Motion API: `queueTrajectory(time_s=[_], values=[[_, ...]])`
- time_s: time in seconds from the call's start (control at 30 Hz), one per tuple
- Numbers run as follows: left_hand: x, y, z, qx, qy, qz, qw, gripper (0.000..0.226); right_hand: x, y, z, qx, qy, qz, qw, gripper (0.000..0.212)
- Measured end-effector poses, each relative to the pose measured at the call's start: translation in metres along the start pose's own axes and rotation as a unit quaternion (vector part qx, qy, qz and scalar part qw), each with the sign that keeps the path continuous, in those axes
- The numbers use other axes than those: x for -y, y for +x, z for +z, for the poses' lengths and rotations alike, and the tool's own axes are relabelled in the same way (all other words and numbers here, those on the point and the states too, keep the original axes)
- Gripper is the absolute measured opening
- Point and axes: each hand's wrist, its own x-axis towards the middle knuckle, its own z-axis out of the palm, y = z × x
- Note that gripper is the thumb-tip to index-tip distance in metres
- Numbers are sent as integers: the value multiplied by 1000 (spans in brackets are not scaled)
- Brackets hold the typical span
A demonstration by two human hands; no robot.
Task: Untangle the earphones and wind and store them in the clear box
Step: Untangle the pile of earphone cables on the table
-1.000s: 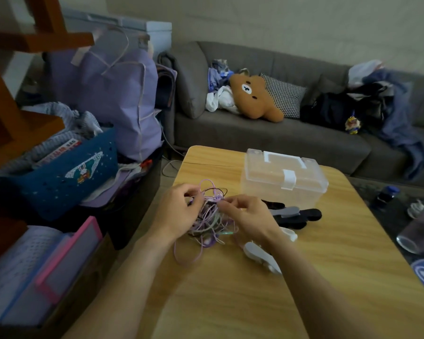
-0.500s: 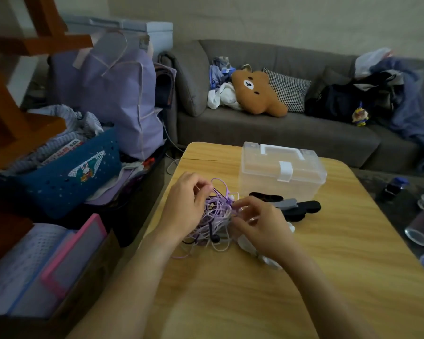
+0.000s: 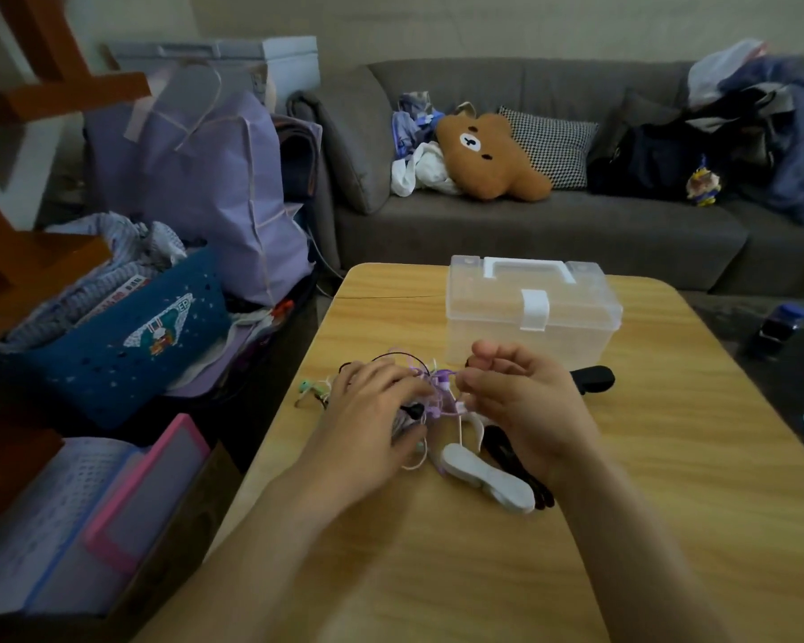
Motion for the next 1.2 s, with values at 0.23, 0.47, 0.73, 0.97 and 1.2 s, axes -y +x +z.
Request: queueTrajectory(time_s=[0.23, 0.47, 0.73, 0.97, 1.2], values=[[2, 9, 1, -69, 1, -54, 996, 30, 23, 0, -25, 49, -304, 31, 951, 20], [10, 15, -3, -120, -5, -106, 987, 20, 33, -4, -48, 49, -374, -22, 926, 17], [6, 21, -15, -106, -24, -162, 981, 22, 34, -9, -47, 29, -18, -68, 997, 22], [-30, 11, -4, 47, -127, -48, 990, 76, 22, -19, -25, 126, -109, -120, 979, 25], [-28, 22, 8, -25, -179, -53, 982, 18, 39, -25, -37, 147, -143, -123, 971, 31]])
